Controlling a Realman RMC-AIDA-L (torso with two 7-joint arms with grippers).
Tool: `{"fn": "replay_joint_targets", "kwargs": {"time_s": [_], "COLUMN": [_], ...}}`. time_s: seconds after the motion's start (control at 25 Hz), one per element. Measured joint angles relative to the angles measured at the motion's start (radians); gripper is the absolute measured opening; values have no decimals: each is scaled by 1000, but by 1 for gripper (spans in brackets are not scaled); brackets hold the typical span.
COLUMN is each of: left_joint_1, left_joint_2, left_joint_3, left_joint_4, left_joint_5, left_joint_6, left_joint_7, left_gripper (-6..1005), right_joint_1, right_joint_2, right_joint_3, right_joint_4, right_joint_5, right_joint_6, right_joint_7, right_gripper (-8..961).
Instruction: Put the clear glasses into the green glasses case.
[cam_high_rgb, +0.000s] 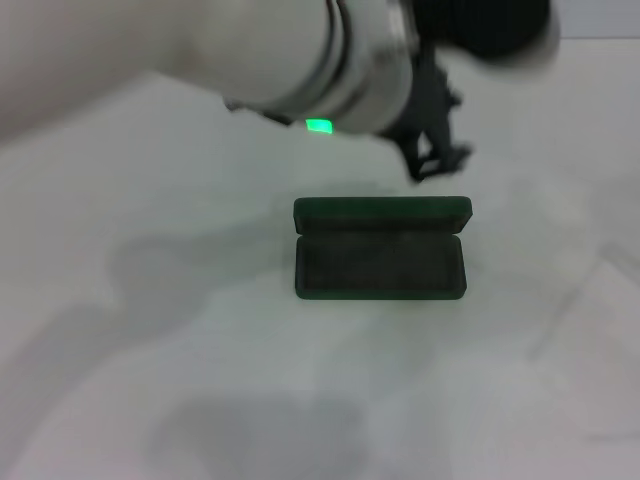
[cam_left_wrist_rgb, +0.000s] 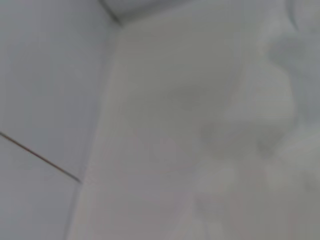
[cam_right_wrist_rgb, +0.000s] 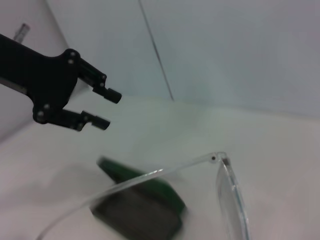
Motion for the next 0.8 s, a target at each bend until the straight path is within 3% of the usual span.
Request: {"fn": "replay_joint_targets", "kwargs": {"time_s": [0.16, 0.4, 0.44, 0.48, 0.64, 0.8], "left_joint_1": [85, 285, 285, 354, 417, 430], "left_joint_2": [2, 5, 5, 7, 6, 6], "left_joint_3": [-158, -394, -394, -440, -473, -476], "left_joint_4": [128, 155, 155, 150, 126, 87], "left_joint_5": [-183, -750, -750, -915, -1071, -1154], "left_joint_6": [-44, -77, -77, -38, 36, 65], "left_joint_7": [-6, 290, 290, 400, 465, 505], "left_gripper": [418, 321, 300, 279, 196, 112], "right_joint_1": [35, 84, 96, 107, 153, 206], "right_joint_2": [0, 5, 4, 2, 4, 5], "right_joint_3": [-4, -50, -71, -94, -212, -328], "right_joint_4": [98, 282, 323, 356, 479, 598], "right_joint_5": [140, 337, 359, 375, 417, 444], "right_joint_6": [12, 30, 40, 50, 106, 187], "right_joint_7": [-21, -96, -110, -123, -190, -260], "right_gripper": [115, 115, 115, 115, 115, 115]}}
